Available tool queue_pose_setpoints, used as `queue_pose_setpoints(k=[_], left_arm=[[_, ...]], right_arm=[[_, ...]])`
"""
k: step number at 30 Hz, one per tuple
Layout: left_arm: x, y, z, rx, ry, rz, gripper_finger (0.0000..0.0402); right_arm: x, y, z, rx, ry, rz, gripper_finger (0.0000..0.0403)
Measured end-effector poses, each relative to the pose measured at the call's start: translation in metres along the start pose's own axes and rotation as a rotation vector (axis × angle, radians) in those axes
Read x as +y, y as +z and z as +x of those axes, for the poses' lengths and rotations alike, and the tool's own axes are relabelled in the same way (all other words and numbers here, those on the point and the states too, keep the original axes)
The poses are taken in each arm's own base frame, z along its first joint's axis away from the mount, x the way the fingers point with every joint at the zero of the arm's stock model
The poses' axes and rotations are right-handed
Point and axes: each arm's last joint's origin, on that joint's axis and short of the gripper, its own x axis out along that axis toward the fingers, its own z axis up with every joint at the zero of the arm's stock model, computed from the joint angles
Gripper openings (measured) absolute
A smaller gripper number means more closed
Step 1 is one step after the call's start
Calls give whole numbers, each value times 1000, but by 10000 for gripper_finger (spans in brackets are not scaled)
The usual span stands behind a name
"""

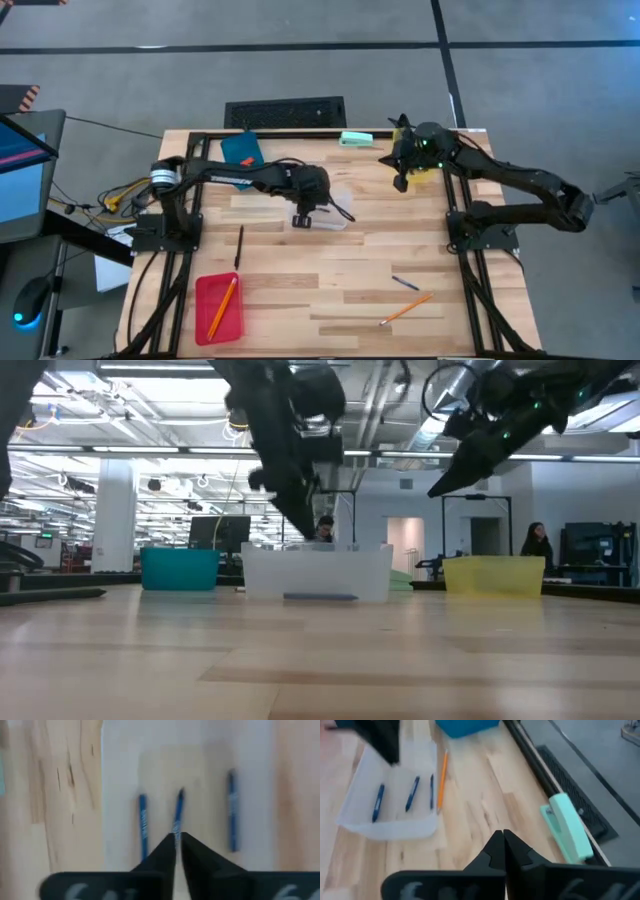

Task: Sort crayons/erasers/pens/pencils in bins
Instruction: Put the bottom yellow pencil into the red bin

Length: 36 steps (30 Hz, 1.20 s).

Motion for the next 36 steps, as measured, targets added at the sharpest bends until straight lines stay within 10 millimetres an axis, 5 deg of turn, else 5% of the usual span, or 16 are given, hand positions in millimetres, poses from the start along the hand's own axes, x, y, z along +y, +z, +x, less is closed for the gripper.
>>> queue_pose_setpoints(k=[6,17,26,36], left_arm=[[-19,-16,-22,-269,38,-99,2],[-76,-54,-22,-811,17,-143,0],[-99,-75,-17,-958,-101,-155,0],[-108,-75,-19,-974,-147,-138,0]], right_arm=[[44,3,-10,97,44,-35,3],[124,-5,-21,236,129,-43,5],[173,-28,-36,412,170,-63,12],[236,-39,-58,611,282,-130,118]])
